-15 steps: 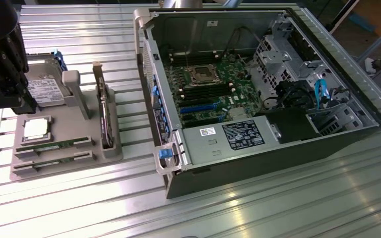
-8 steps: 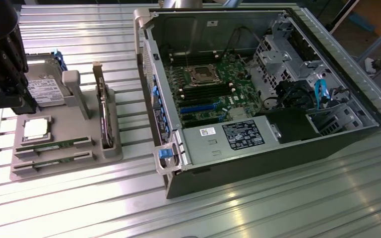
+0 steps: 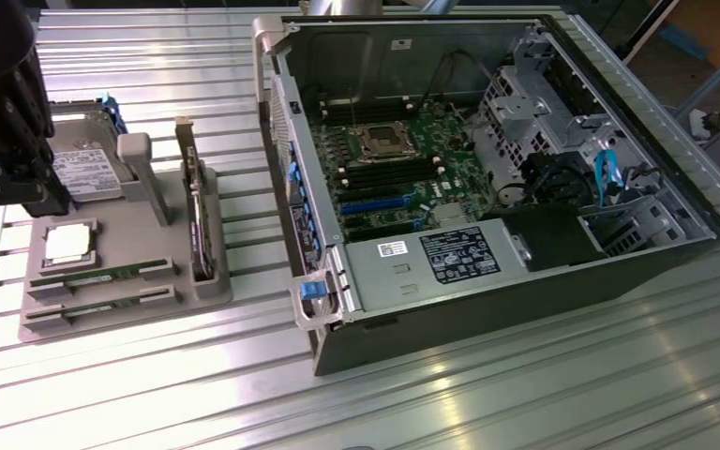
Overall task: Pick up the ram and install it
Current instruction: 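Pick up the ram and move it above insertion slot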
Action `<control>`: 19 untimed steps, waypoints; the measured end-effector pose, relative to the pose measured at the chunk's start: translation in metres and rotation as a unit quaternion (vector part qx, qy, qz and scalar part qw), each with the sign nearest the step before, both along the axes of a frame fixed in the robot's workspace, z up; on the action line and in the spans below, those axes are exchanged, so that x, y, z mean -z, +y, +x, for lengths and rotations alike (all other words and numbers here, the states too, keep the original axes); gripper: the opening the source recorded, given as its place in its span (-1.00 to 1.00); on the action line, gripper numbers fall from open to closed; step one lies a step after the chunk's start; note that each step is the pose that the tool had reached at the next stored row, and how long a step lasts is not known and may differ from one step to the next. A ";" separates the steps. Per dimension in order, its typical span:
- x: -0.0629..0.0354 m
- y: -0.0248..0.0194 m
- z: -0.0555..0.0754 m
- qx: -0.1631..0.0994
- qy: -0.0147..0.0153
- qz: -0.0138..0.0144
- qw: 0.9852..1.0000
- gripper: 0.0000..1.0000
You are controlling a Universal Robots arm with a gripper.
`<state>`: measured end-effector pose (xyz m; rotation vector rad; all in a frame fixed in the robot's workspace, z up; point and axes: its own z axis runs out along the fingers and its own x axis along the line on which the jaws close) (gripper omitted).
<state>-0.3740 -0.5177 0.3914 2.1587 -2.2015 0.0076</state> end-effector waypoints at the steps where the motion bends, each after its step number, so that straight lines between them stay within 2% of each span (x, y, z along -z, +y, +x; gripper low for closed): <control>1: 0.0008 0.0000 0.000 0.000 -0.001 0.000 1.000 -0.79; 8: 0.0095 0.0000 0.000 0.000 -0.004 0.000 1.000 -0.79; 19: 0.0305 0.0000 -0.001 0.000 -0.007 0.000 1.000 -0.79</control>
